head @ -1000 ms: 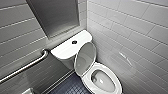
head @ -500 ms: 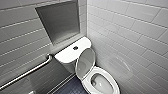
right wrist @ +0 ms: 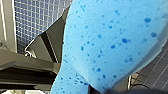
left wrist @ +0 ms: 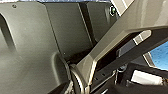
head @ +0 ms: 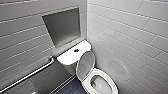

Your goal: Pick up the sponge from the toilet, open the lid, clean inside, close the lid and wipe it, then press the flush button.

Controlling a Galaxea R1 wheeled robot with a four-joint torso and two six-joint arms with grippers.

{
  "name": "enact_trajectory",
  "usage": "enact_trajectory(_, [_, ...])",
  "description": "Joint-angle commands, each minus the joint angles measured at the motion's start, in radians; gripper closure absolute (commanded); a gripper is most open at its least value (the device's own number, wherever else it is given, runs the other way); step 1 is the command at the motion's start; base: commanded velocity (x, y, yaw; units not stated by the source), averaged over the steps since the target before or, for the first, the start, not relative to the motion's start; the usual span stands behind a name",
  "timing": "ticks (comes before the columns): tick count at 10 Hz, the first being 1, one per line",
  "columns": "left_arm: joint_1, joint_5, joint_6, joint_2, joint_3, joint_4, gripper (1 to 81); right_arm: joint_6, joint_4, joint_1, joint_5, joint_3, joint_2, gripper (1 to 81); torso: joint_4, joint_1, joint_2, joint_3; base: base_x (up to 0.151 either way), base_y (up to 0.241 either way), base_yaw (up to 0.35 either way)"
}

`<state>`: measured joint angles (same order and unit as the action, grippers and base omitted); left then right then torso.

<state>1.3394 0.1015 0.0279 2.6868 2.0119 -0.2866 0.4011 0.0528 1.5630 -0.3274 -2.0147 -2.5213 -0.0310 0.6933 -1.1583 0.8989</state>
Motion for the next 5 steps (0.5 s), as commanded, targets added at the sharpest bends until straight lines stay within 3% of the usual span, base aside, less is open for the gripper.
enact_trajectory(1, [-0.021, 0.055, 0.004, -0.014, -0.022, 0.014, 1.0, -0.002, 0.038, 0.026, 0.068, 0.002, 0.022, 81.1, 0.000, 0.000, 0.000, 0.000, 0.000, 0.000, 0.000])
enact_trajectory(3, [-0.061, 0.057, 0.014, -0.028, -0.032, 0.073, 1.0, -0.001, 0.055, 0.039, 0.099, -0.056, -0.018, 81.1, 0.000, -0.006, 0.008, -0.003, 0.000, 0.000, 0.000])
enact_trajectory(5, [-0.110, 0.067, 0.014, -0.062, -0.068, 0.132, 1.0, 0.009, 0.047, 0.041, 0.220, -0.188, -0.116, 81.1, 0.000, -0.006, 0.008, -0.003, 0.000, 0.000, 0.000])
